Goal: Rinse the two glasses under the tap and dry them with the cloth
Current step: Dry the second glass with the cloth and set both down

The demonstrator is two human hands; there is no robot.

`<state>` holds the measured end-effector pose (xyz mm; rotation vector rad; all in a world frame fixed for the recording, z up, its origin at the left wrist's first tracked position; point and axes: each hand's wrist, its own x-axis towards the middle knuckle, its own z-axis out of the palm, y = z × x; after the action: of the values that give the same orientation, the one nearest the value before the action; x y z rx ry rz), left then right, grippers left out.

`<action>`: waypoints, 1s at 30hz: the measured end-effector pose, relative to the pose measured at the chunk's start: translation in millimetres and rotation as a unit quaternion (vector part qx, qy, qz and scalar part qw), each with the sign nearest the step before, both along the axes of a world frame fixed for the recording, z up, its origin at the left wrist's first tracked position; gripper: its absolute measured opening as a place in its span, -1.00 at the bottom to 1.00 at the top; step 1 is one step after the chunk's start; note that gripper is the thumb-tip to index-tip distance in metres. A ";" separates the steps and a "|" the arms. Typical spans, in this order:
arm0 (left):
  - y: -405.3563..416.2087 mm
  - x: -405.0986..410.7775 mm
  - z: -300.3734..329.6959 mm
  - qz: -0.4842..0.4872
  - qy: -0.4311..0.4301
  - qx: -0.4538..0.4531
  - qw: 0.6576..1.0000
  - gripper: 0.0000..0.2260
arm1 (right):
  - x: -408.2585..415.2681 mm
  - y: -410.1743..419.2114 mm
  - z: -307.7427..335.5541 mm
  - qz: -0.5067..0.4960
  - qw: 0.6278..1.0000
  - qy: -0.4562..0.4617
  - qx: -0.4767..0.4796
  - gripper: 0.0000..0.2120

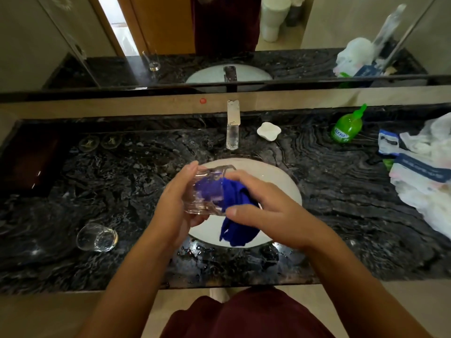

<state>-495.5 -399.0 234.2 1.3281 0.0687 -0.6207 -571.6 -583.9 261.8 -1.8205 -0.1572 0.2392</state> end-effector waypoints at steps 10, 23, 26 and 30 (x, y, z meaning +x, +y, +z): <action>-8.8 0.6 13.0 -0.052 -0.027 0.010 0.998 -0.71 | -1.5 2.9 2.0 -0.005 0.996 -0.039 -0.084 -0.63; 2.0 -2.3 8.5 -0.077 -0.445 0.134 0.882 -0.72 | -0.4 15.0 -0.2 -0.180 0.929 0.087 0.311 -0.83; -2.4 -2.5 4.3 -0.061 -0.475 0.155 0.864 -0.75 | 3.2 24.9 -4.7 -0.238 0.906 0.093 0.338 -0.78; -7.7 -7.6 6.3 0.010 -0.390 0.086 0.917 -0.79 | 0.0 28.2 -3.3 -0.158 0.951 0.041 0.262 -0.78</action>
<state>-503.1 -406.8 240.5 1.6605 -0.5239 -0.0298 -571.6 -555.7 258.5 -1.2786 0.1241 0.0366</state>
